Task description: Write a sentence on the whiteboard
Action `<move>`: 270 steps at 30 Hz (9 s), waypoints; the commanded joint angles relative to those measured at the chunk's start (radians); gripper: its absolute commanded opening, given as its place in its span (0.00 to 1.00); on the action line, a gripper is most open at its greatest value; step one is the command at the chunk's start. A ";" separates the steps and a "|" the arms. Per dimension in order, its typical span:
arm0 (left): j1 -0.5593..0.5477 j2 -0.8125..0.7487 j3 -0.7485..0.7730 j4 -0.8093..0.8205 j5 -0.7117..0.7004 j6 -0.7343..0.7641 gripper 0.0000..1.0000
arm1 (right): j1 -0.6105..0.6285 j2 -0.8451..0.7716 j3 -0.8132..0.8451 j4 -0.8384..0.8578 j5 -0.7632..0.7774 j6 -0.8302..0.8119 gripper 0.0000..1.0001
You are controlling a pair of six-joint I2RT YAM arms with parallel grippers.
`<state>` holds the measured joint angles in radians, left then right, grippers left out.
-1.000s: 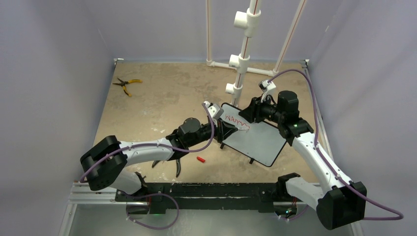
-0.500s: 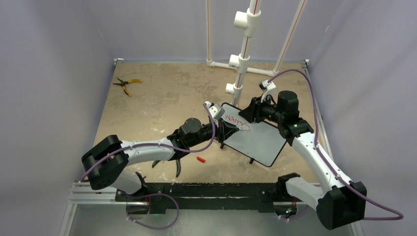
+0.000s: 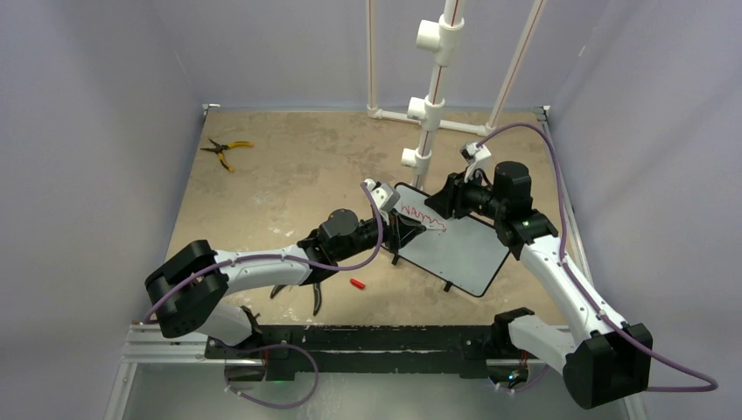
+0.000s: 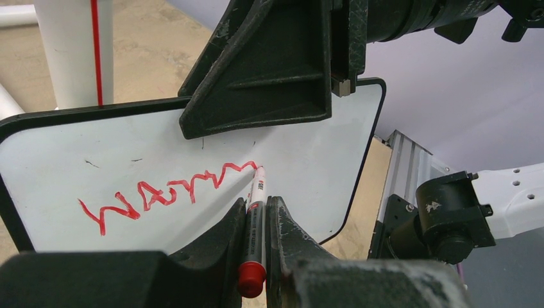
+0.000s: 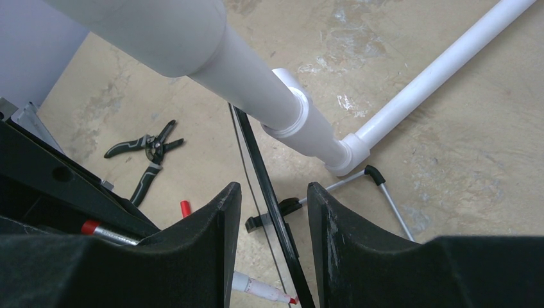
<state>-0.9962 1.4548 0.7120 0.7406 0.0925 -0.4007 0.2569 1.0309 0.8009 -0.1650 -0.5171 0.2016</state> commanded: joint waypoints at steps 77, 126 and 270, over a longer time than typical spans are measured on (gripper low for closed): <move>-0.193 -0.038 0.115 -0.148 -0.378 0.034 0.00 | 0.004 -0.284 -0.034 0.059 0.285 0.082 0.88; -0.193 -0.025 0.113 -0.067 -0.426 0.055 0.00 | 0.004 -0.283 -0.036 0.055 0.299 0.084 0.89; -0.194 0.036 0.004 -0.003 -0.322 -0.016 0.00 | 0.005 -0.280 -0.039 0.054 0.313 0.084 0.90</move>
<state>-1.1919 1.5150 0.7300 0.7170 -0.2131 -0.4088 0.2573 0.7589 0.7635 -0.1421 -0.2237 0.2775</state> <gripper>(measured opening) 0.108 0.897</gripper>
